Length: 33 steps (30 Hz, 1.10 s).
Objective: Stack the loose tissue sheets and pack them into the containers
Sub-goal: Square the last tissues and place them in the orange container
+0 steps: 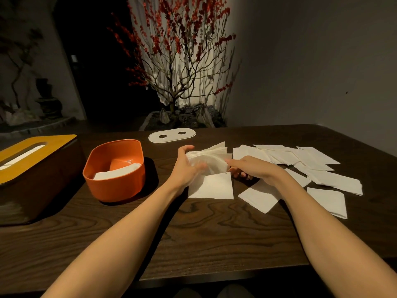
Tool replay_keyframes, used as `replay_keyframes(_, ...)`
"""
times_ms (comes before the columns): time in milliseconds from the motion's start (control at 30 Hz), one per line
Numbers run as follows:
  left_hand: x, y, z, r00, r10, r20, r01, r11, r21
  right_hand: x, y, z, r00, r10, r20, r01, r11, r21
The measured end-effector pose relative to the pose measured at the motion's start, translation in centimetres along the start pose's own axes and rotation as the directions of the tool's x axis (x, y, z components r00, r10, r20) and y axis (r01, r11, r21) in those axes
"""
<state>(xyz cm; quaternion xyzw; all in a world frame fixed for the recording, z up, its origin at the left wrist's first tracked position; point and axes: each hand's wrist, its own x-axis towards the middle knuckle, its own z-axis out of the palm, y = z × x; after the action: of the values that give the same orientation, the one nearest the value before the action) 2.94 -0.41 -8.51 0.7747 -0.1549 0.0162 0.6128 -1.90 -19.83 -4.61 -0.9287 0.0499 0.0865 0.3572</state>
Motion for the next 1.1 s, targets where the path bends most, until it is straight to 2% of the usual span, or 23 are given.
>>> replay_keyframes(133,0.1,-0.1,0.1,1.0,-0.02,-0.003,0.019,0.999,-0.031,0.1,0.5,-0.3,0.993,-0.039,0.109,0.025,0.992,0.127)
replay_keyframes(200,0.1,-0.1,0.1,1.0,-0.016,-0.006,0.016,1.0,-0.026,0.2,0.6,-0.3,0.986,-0.072,0.148,0.068,0.997,0.026)
replay_keyframes(300,0.1,0.0,0.1,1.0,-0.014,-0.004,0.014,1.0,-0.022,0.0,0.1,0.5,0.965,-0.176,0.194,0.208,0.965,-0.161)
replay_keyframes(400,0.1,0.0,0.0,1.0,-0.013,-0.007,0.012,1.0,-0.018,0.1,-0.3,1.3,0.95,-0.252,0.183,0.288,0.935,-0.205)
replay_keyframes(567,0.0,0.1,0.2,1.0,-0.024,-0.012,0.025,1.0,0.007,-0.4,-0.5,1.5,0.933,-0.309,0.187,0.338,0.929,-0.149)
replay_keyframes(700,0.1,0.1,0.0,1.0,-0.008,-0.009,0.008,1.0,-0.018,-0.9,-0.5,1.1,0.915,-0.396,0.075,0.401,0.914,-0.067)
replay_keyframes(800,0.1,0.3,-0.1,1.0,0.001,0.01,0.0,0.998,-0.056,-0.7,-0.5,1.0,0.894,-0.437,-0.097,0.442,0.897,0.033)
replay_keyframes(933,0.1,0.7,0.0,0.999,-0.042,0.006,0.043,0.978,-0.206,-0.3,-0.5,1.1,0.848,-0.433,-0.305,0.472,0.879,0.065)
replay_keyframes(1100,-0.1,0.8,0.1,0.999,-0.042,0.012,0.043,0.988,-0.145,0.0,-0.7,1.5,0.842,-0.406,-0.356,0.434,0.901,-0.002)
